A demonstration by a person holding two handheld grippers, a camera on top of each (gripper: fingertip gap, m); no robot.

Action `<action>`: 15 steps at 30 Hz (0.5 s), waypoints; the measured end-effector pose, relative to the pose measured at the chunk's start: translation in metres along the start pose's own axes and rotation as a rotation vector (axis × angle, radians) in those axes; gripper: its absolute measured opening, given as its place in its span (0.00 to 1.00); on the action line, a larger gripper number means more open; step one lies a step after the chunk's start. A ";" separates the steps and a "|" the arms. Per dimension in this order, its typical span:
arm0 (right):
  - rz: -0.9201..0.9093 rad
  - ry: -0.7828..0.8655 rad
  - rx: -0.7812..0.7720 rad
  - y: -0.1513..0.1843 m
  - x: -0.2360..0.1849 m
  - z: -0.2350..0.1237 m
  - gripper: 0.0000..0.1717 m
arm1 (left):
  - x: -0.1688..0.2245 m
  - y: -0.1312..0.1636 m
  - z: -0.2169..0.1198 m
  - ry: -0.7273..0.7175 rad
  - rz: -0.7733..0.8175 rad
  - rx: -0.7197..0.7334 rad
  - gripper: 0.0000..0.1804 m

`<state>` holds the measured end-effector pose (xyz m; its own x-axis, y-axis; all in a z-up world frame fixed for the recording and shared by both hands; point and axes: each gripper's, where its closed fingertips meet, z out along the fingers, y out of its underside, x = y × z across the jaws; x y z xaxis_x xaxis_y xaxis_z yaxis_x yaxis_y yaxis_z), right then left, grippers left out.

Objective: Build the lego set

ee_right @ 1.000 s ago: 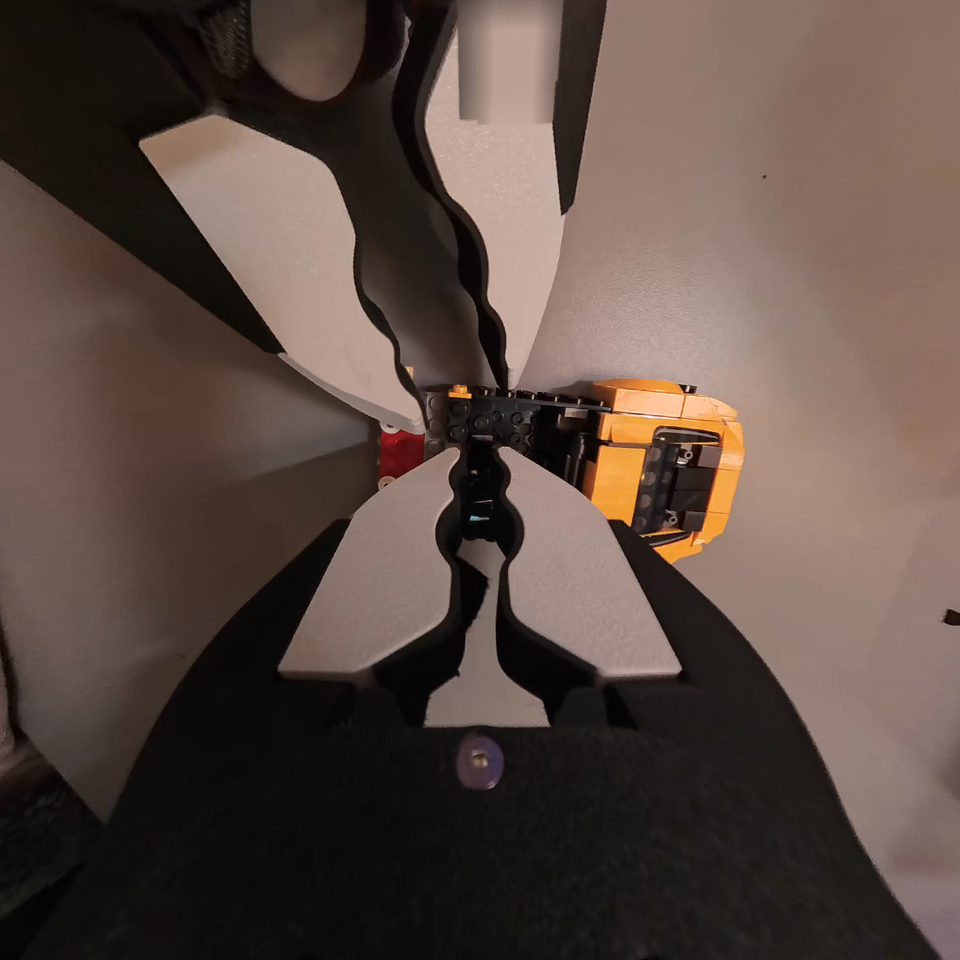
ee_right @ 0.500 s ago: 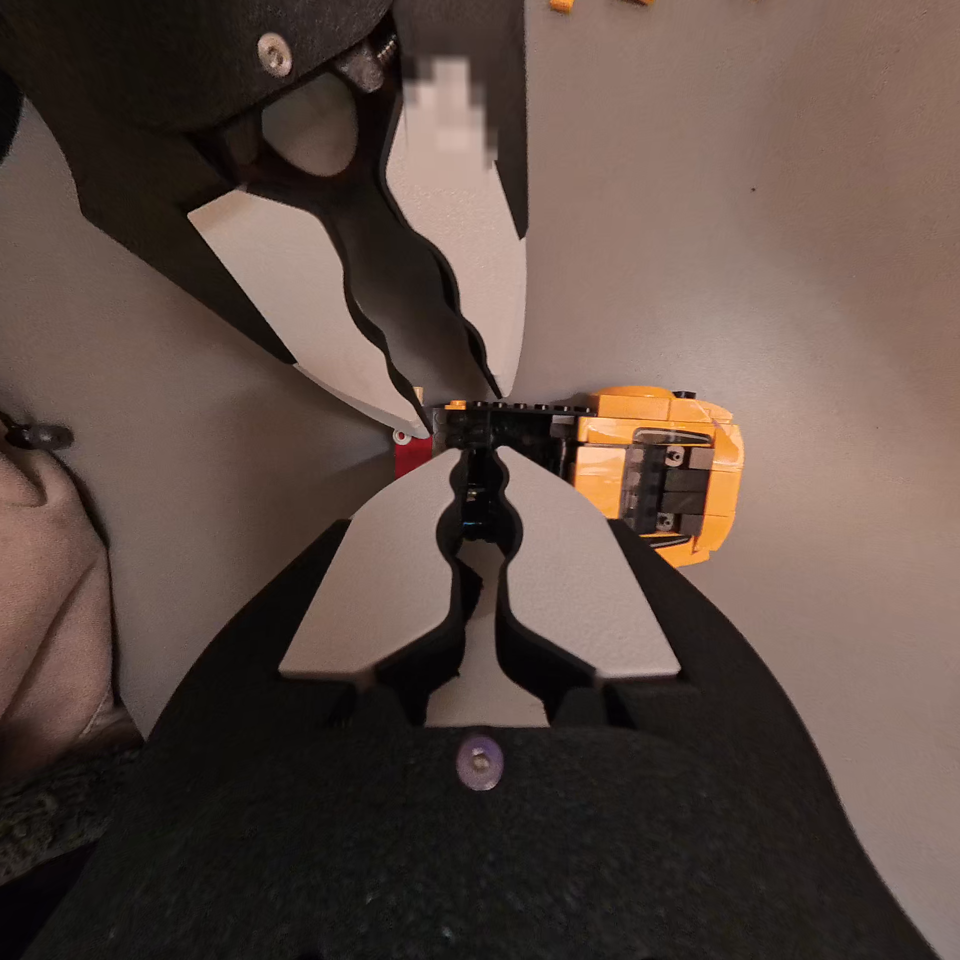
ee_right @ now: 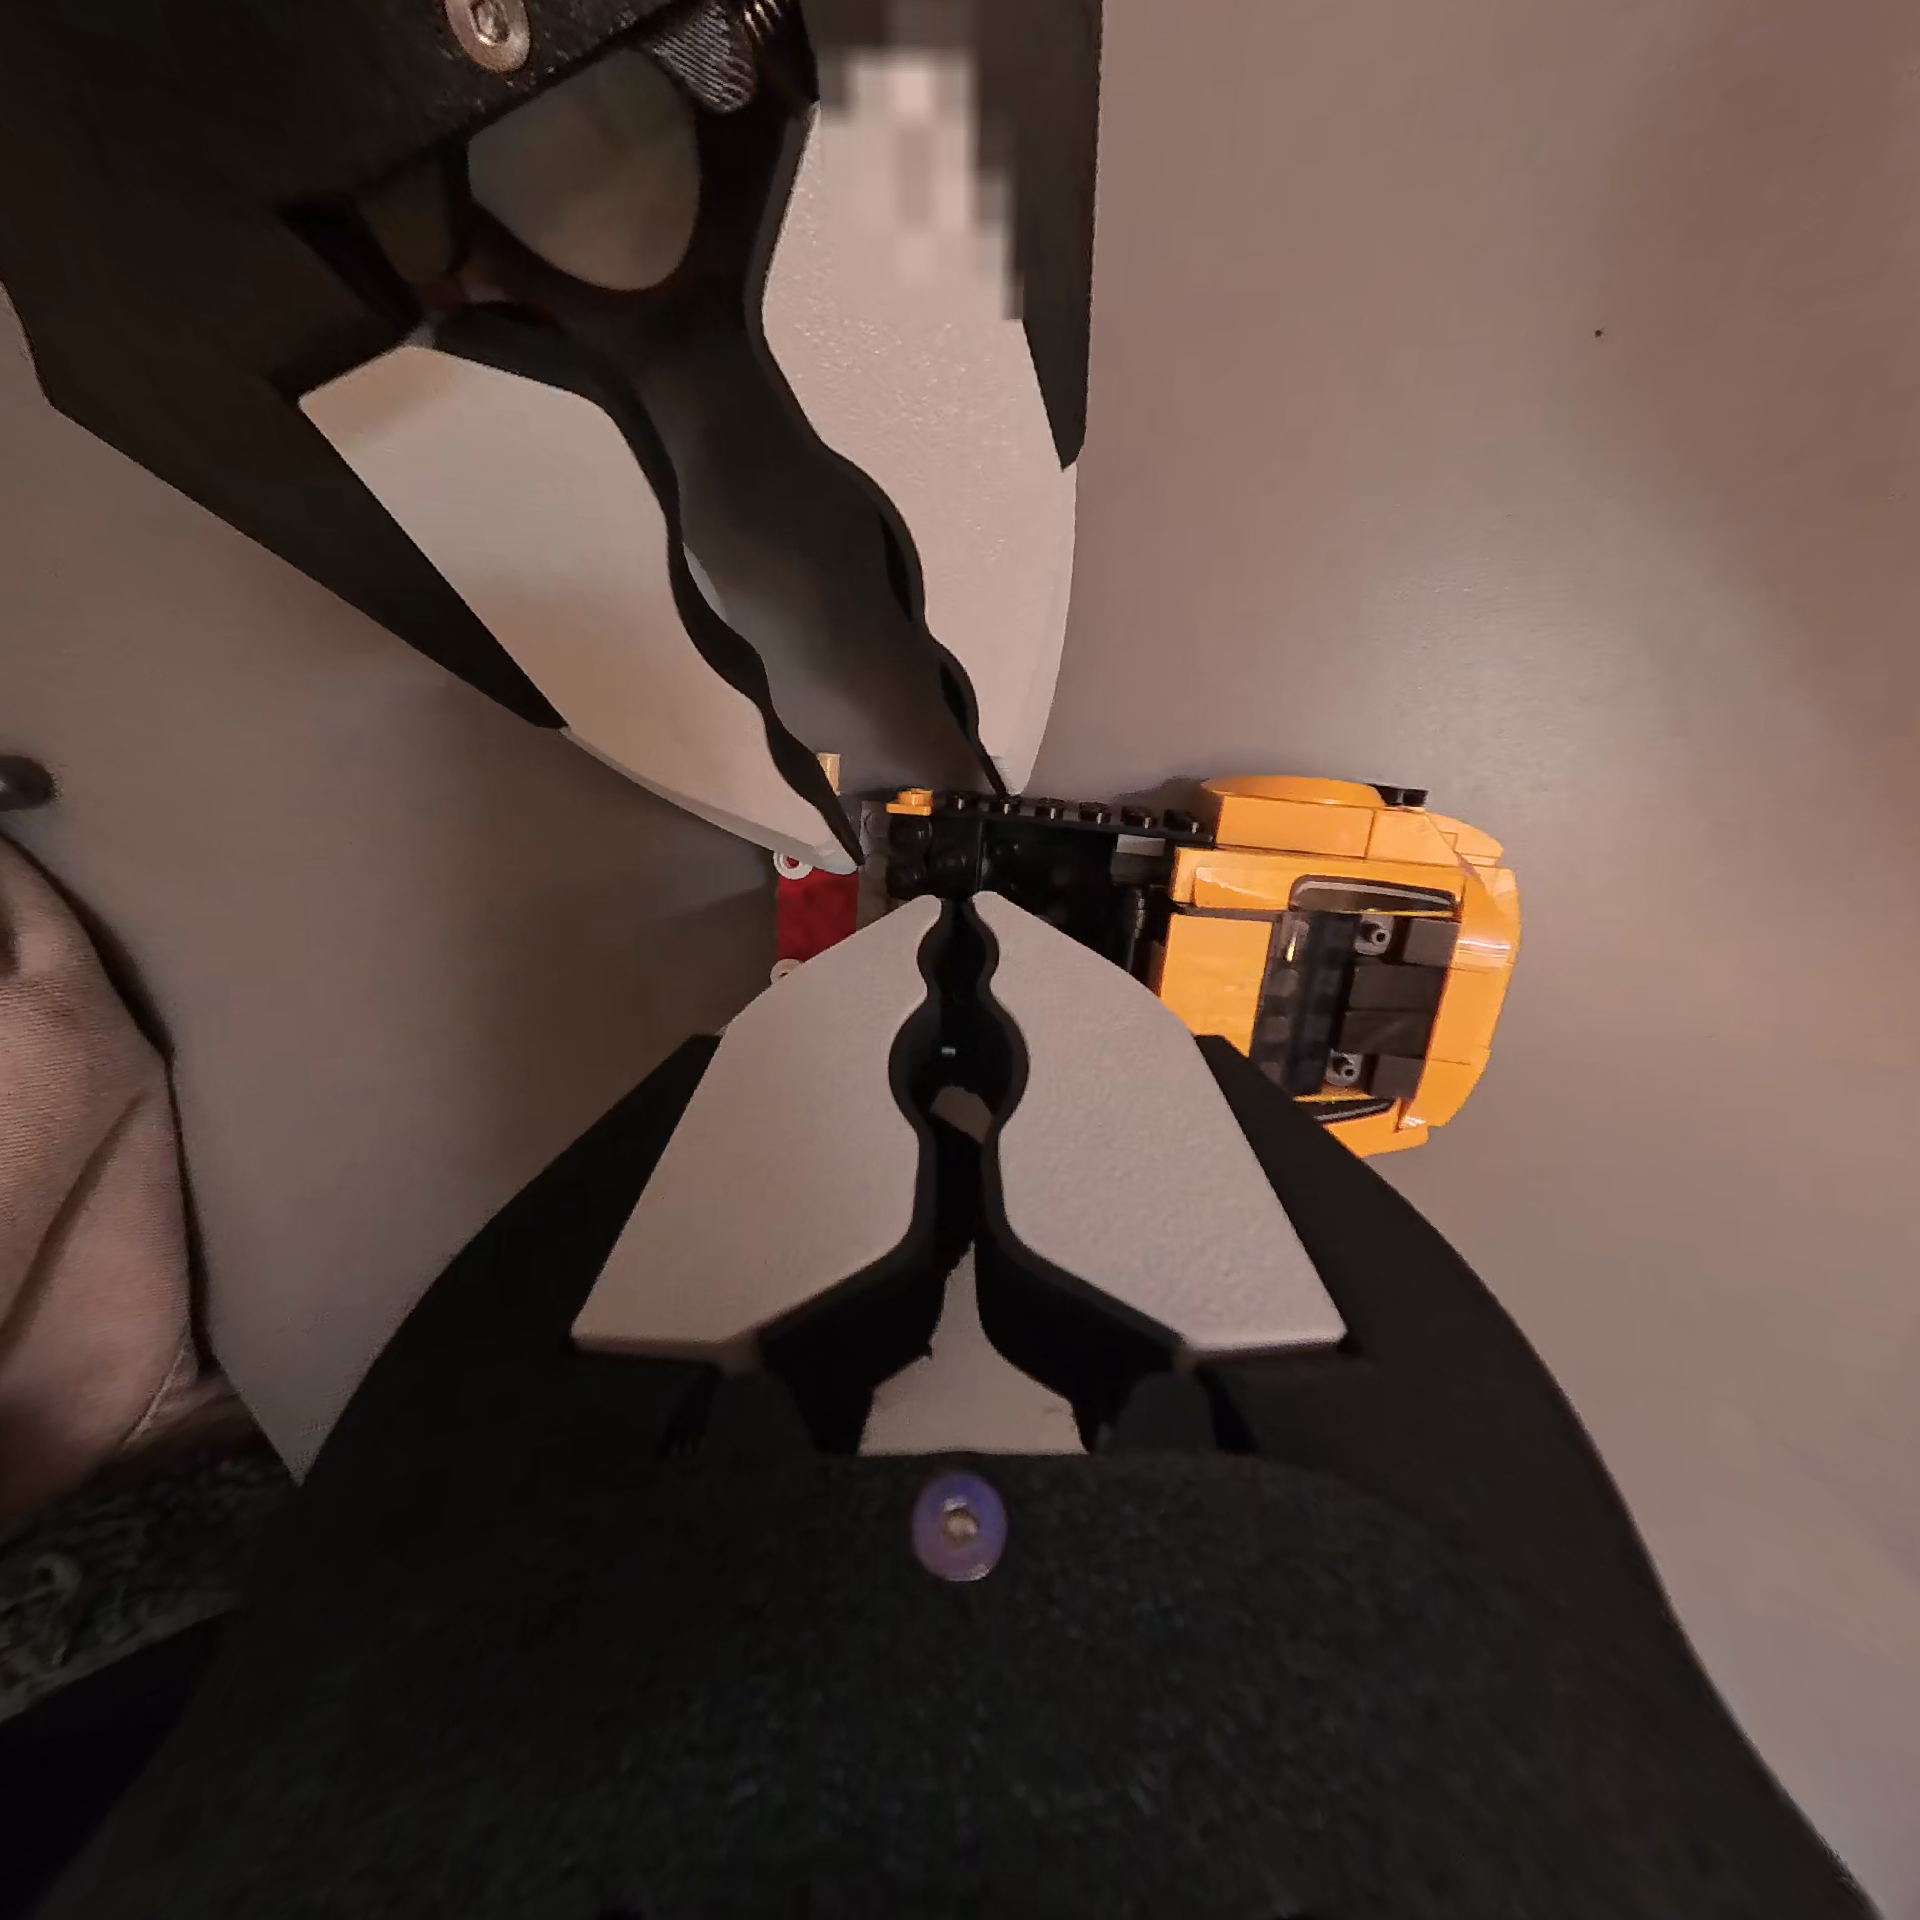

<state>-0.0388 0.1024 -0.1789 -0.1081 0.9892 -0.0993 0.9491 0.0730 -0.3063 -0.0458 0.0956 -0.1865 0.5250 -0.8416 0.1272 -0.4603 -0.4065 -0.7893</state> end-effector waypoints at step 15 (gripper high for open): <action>0.016 0.025 0.096 -0.004 -0.001 -0.001 0.00 | -0.001 0.000 0.000 -0.009 0.005 0.000 0.15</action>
<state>-0.0424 0.1015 -0.1769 -0.0846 0.9930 -0.0820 0.9180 0.0457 -0.3939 -0.0463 0.0965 -0.1865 0.5293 -0.8402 0.1178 -0.4625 -0.4022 -0.7901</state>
